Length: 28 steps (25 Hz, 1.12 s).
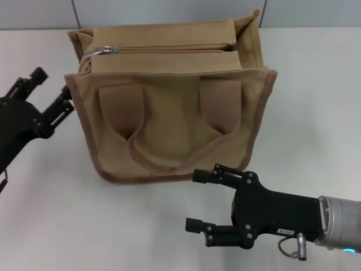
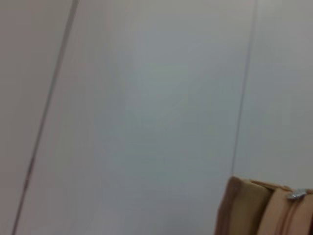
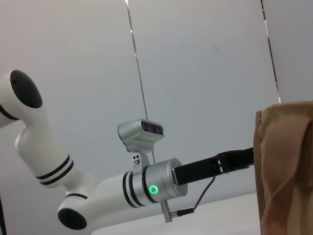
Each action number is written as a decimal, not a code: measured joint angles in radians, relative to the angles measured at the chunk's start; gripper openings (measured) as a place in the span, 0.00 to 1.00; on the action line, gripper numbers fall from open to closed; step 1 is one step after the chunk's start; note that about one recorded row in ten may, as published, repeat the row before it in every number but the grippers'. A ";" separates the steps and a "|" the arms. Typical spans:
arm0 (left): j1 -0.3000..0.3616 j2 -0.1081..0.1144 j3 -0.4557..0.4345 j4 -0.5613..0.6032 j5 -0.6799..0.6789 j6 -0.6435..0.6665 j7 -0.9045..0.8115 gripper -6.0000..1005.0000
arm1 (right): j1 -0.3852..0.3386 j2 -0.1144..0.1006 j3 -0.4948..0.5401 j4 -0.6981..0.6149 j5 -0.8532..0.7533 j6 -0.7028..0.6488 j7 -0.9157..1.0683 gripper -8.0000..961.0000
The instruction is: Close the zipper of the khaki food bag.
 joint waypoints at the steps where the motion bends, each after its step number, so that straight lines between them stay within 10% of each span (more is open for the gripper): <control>1: -0.009 -0.001 0.014 0.000 0.002 -0.004 0.003 0.73 | -0.002 0.000 0.000 0.006 0.000 0.004 -0.002 0.85; 13: -0.059 -0.002 0.081 -0.005 0.011 0.007 0.002 0.71 | 0.003 0.000 0.000 0.020 0.000 0.014 -0.003 0.85; 28: -0.118 -0.005 -0.046 -0.089 0.001 0.007 -0.019 0.69 | 0.003 0.000 0.014 0.021 0.000 0.014 -0.003 0.84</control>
